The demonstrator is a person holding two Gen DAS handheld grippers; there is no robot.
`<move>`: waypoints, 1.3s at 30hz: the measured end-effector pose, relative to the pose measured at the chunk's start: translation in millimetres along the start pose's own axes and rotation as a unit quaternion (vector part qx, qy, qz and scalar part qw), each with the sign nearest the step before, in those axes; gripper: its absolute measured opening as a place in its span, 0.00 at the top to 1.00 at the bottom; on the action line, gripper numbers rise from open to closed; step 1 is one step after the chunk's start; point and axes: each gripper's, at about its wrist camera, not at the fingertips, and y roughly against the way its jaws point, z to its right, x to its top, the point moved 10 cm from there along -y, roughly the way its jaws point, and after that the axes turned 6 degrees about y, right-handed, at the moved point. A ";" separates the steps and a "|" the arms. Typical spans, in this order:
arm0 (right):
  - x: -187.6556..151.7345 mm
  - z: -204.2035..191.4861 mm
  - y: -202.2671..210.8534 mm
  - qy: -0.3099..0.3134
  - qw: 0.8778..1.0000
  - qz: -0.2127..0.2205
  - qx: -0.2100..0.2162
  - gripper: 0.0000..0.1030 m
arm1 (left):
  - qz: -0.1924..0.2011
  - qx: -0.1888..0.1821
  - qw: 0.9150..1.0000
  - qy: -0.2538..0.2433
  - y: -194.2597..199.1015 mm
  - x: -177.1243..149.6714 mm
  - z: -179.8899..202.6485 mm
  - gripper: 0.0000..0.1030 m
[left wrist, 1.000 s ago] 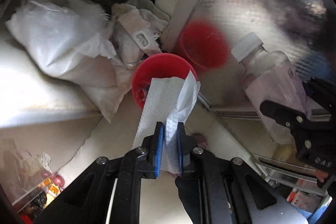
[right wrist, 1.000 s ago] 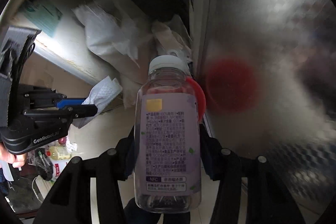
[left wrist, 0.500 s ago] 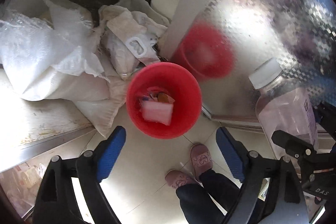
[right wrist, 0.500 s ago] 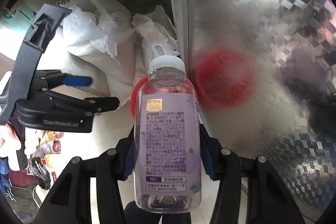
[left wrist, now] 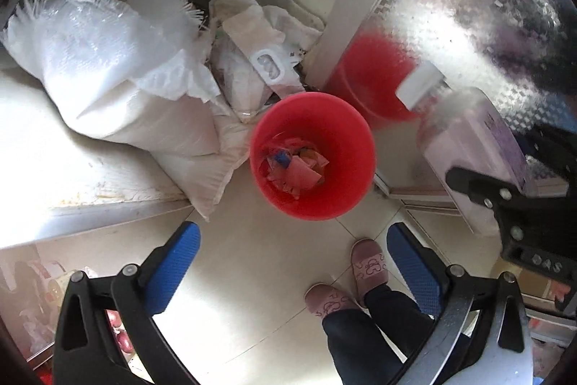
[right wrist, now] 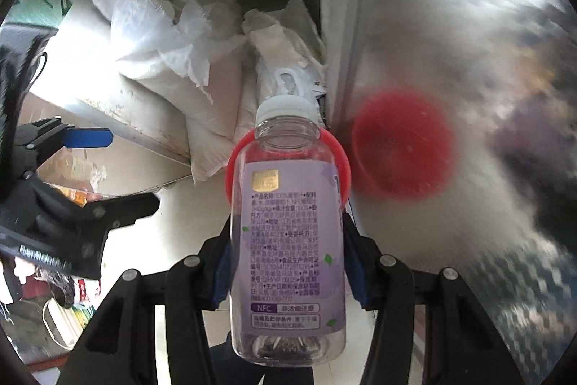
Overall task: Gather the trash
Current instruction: 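Open the left tool to drop the wipe while the right tool releases the bottle into the bin, then raise both tools back up to the counter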
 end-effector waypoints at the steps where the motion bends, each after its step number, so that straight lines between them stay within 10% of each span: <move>1: 1.6 -0.7 -2.2 0.007 1.000 -0.001 -0.001 0.52 | 0.001 0.002 1.000 0.001 0.7 -1.6 -1.8 0.00; 12: 17.5 -9.0 -16.2 0.052 0.999 0.009 -0.013 0.51 | 0.009 0.012 1.000 0.017 9.0 -6.2 -18.2 0.00; 20: 16.6 -12.6 3.0 0.063 0.997 0.044 -0.027 0.01 | 0.003 0.008 1.000 0.026 13.6 -18.5 -16.2 0.00; 30: 2.5 -31.3 55.3 0.042 0.998 0.046 -0.007 0.01 | 0.017 0.006 0.999 0.042 64.7 -49.0 -8.6 0.00; 39: 13.8 -85.1 150.1 0.104 0.990 0.093 0.008 0.01 | 0.071 0.039 0.995 0.056 189.6 -73.8 -11.8 0.00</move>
